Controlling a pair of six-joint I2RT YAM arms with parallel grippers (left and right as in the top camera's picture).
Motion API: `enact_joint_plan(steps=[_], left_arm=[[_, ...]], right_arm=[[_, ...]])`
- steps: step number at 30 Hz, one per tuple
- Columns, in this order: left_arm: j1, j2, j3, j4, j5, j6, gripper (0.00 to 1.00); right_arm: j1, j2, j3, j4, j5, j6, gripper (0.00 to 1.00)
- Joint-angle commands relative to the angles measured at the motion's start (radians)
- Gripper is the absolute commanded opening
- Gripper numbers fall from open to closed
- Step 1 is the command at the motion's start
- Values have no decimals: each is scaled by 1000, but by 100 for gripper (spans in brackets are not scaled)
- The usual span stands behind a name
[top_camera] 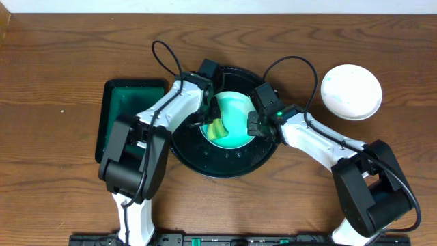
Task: Clean dirty plates on tray and stack at the side
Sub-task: 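Scrub the pale green plate again with the sponge in the left gripper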
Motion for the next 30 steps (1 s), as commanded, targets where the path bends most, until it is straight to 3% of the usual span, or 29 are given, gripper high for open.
enact_joint_plan(steps=[1,9,11,13,16,27,29,30], left_arm=[[19,-92,-5,13,51,47,7],[19,-158,-5,23,209,88,7],[19,-156,-5,16,207,92,17],[19,-156,-5,11,204,93,51],[20,-156,-6,7,171,113,69],[20,-102,-47,4,149,179,68],[20,-77,-47,5,158,179,65],[20,-68,-47,9,174,179,58]], right_arm=[[-23,3,-11,-26,63,-32,1],[-23,3,-11,-15,63,-31,1],[-23,3,-11,-15,63,-32,1],[-23,3,-11,-16,63,-32,1],[-23,3,-11,-16,63,-32,1],[-24,3,-11,-16,63,-32,1],[-24,3,-11,-16,63,-32,1],[-24,3,-11,-16,63,-32,1]])
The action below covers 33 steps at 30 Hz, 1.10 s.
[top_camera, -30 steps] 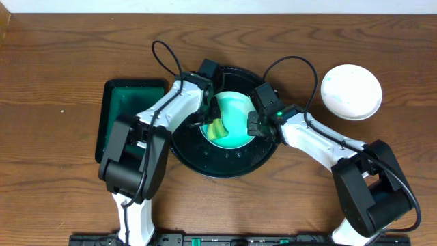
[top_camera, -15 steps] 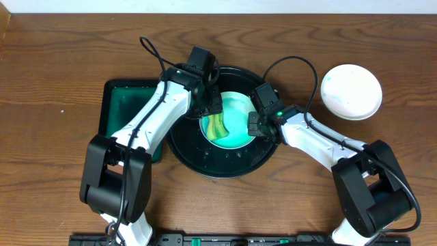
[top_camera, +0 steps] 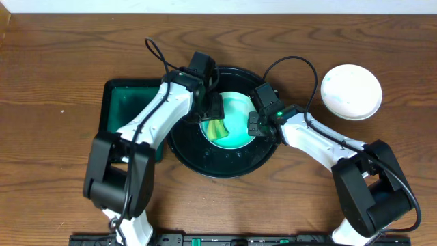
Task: Clean dirty plates on tray and stack at the side
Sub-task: 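Scrub the pale green plate again with the sponge in the left gripper, then withdraw the left gripper with the sponge back to the basin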
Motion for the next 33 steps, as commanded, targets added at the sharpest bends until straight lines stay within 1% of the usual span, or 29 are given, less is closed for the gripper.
enact_joint_plan(steps=[1,3,6,7,8,16,22,26,30,33], left_arm=[[3,50,-16,5,25,28,49],[3,59,-16,21,56,30,36],[3,60,-16,43,76,30,28],[3,60,-16,45,77,30,19],[3,60,-16,45,77,30,7],[2,34,14,45,77,30,7],[2,-111,24,34,48,42,7],[5,-223,24,-24,-67,42,7],[21,-299,24,-118,-313,42,7],[72,-308,23,-185,-446,42,7]], right_arm=[[-24,3,-11,-18,59,-31,1],[-24,3,-11,-18,59,-31,1],[-24,3,-11,-17,59,-31,1],[-24,3,-11,-18,59,-31,1],[-24,3,-11,-18,59,-31,1],[-24,3,-11,-17,59,-31,1],[-24,3,-11,-16,59,-31,1],[-25,3,-11,-16,59,-31,1],[-26,3,-11,-16,59,-31,1],[-26,3,-11,-17,59,-31,1]])
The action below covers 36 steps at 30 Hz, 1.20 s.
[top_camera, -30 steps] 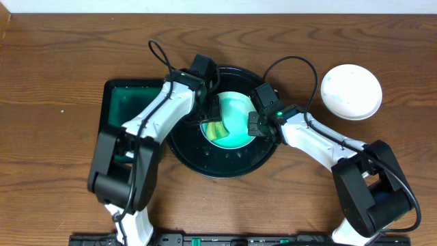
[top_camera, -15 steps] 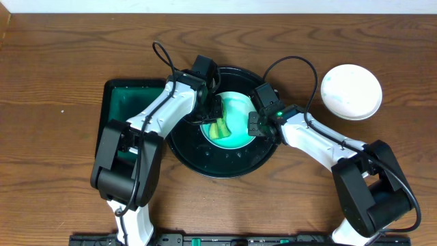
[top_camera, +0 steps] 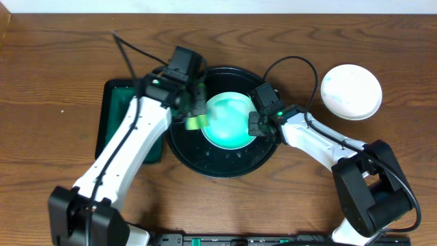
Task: Clean dirty plates on tray and stack at the side
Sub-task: 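Withdraw the left gripper with the sponge back to the basin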
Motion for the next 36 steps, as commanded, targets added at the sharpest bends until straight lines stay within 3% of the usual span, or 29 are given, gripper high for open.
enact_joint_plan(steps=[1,15,27,30,36], left_arm=[[78,6,13,-48,-240,13,7],[481,127,13,-18,-253,43,7],[493,304,13,-35,-263,42,7],[484,310,13,-40,-259,48,24],[426,310,13,-32,-248,86,30]], right_arm=[[-23,3,-11,-16,55,-27,1],[-27,3,-11,-16,55,-28,1],[-28,3,-11,-18,55,-39,1],[-28,3,-11,-18,55,-39,1],[-28,3,-11,-17,55,-39,1]])
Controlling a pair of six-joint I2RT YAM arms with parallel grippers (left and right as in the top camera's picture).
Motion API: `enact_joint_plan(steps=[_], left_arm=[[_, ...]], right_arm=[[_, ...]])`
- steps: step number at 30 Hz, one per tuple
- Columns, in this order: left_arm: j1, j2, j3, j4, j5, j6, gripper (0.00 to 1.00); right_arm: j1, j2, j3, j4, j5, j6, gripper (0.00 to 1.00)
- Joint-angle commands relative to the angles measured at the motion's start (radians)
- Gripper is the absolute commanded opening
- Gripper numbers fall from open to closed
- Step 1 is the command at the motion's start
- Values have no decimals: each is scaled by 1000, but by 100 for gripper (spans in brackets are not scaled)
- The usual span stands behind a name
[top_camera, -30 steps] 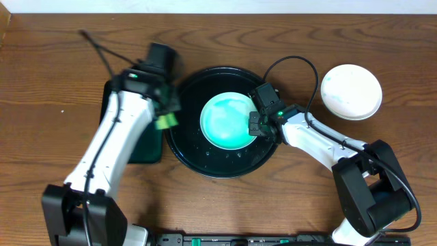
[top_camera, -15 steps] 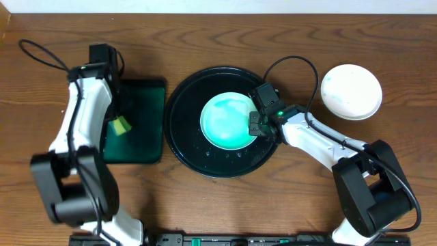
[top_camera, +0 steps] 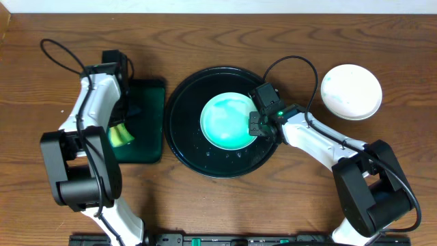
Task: Clean dirty plates on tray and stack at the side
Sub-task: 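Withdraw the left gripper with the sponge back to the basin, then lift and tilt the pale green plate upright with the right gripper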
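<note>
A teal plate [top_camera: 227, 121] lies in the round black tray [top_camera: 184, 137] at the table's middle. My right gripper [top_camera: 254, 125] sits at the plate's right rim, shut on it. A white plate [top_camera: 351, 91] rests upside down on the table at the far right. Over the green rectangular bin [top_camera: 147, 123] on the left, my left gripper [top_camera: 120, 128] is shut on a yellow-green sponge [top_camera: 122, 134], which hangs above the bin's left part.
The wooden table [top_camera: 54, 55] surrounds everything. Cables loop above both arms, near the tray's far rim and over the bin's left side.
My left gripper has moved left with the sponge, from the tray's left rim to above the green bin. The teal plate and my right gripper have stayed put.
My left gripper held the sponge on the teal plate's left part while my right gripper held the plate's right rim. Then the sponge sat slightly higher on the plate. Then it was off the plate at the tray's left rim, and now it is over the bin.
</note>
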Motion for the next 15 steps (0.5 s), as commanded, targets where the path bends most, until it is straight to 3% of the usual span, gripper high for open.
enact_joint_plan(steps=[1,5,9,15], left_arm=[[-54,2,12,5,-1,32,30],[-113,2,12,24,12,32,31],[-163,0,14,35,77,31,47],[-196,-30,23,26,214,23,54]], right_arm=[[-24,3,-11,-16,55,-22,1],[-24,3,-11,-18,54,-22,1],[-24,3,-11,-19,55,-24,1],[-24,-26,-7,3,55,-126,1]])
